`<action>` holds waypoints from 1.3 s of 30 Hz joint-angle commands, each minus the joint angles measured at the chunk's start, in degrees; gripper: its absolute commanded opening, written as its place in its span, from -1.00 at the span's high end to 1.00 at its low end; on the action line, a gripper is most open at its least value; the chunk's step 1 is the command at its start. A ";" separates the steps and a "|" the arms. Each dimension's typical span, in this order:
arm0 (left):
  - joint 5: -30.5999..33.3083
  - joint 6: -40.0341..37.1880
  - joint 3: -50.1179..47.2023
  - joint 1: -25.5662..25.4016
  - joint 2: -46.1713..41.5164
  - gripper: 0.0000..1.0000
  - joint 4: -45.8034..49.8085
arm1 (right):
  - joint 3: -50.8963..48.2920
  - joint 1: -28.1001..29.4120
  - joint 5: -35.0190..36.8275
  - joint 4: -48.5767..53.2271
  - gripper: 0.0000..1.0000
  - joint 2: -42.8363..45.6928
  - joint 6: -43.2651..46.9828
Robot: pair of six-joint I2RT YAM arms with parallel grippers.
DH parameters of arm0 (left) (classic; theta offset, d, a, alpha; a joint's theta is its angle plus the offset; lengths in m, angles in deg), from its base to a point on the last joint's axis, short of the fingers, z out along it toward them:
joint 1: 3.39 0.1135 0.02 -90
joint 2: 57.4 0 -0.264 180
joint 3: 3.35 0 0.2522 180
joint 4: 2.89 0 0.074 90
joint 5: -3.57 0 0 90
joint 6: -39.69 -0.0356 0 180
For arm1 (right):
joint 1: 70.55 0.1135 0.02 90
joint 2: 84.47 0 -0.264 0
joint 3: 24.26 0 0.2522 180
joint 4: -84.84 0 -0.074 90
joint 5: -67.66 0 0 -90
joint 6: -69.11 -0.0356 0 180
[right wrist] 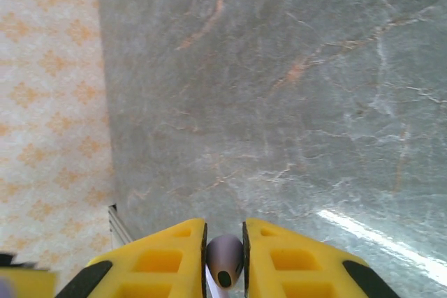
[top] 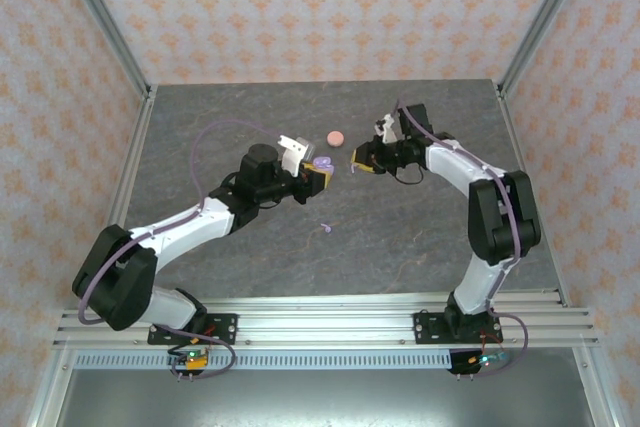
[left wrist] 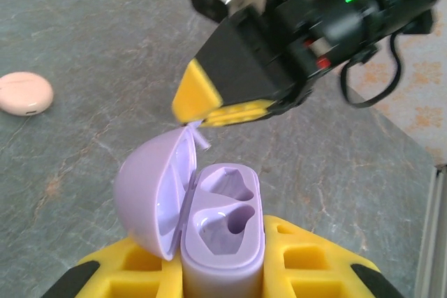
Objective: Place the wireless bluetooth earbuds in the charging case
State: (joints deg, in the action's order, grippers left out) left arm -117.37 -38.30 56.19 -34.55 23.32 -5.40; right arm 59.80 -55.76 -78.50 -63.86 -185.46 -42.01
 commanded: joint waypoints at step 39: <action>-9.47 13.98 4.69 -1.89 5.92 0.65 -18.28 | -2.01 3.80 -2.35 -9.37 0.59 15.83 -3.84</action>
State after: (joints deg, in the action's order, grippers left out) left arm -126.33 -25.65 58.55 -36.03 30.14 -20.35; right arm 58.58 -52.20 -81.67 -72.02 -171.13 -47.19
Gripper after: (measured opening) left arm 0.213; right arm 0.205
